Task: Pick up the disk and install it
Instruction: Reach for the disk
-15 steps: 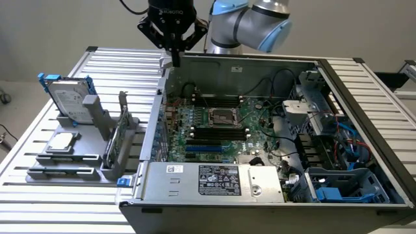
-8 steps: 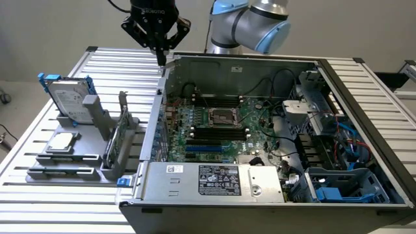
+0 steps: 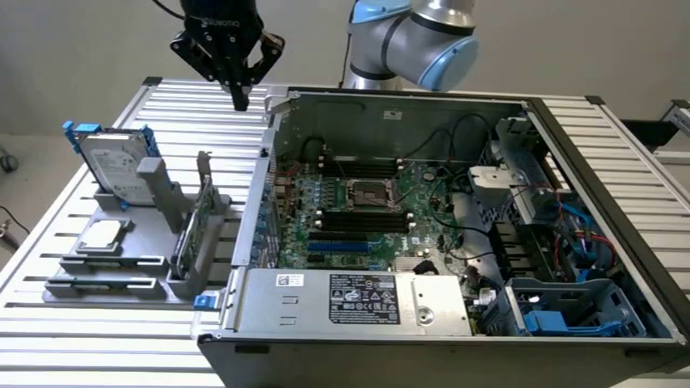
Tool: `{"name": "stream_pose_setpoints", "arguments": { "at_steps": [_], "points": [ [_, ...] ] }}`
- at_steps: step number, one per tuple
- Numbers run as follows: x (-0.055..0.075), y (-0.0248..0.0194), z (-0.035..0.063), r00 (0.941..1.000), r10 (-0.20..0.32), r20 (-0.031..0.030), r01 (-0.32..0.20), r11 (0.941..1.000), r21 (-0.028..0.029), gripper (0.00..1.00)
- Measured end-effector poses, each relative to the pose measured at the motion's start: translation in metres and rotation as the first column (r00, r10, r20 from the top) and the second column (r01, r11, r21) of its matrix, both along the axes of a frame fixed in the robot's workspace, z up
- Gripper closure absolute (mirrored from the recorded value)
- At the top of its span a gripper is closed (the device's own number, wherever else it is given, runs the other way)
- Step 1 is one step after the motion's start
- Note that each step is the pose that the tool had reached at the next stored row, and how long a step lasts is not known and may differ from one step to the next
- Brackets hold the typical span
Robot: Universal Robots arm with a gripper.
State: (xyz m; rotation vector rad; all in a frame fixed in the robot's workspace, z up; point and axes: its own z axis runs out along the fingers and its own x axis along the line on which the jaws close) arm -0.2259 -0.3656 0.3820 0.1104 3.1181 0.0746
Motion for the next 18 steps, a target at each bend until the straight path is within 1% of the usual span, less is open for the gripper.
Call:
{"name": "stream_pose_setpoints", "arguments": {
  "at_steps": [10,14,18],
  "points": [
    [-0.045,0.0024,0.0,1.0,0.0,-0.0014,0.0,1.0,0.0001,0.89],
    [-0.064,0.0044,-0.0001,1.0,0.0,-0.0043,0.0,1.0,0.0001,0.89],
    [-0.081,0.008,0.0,1.0,0.0,-0.0096,0.0,1.0,0.0001,0.89]
  ]
}}
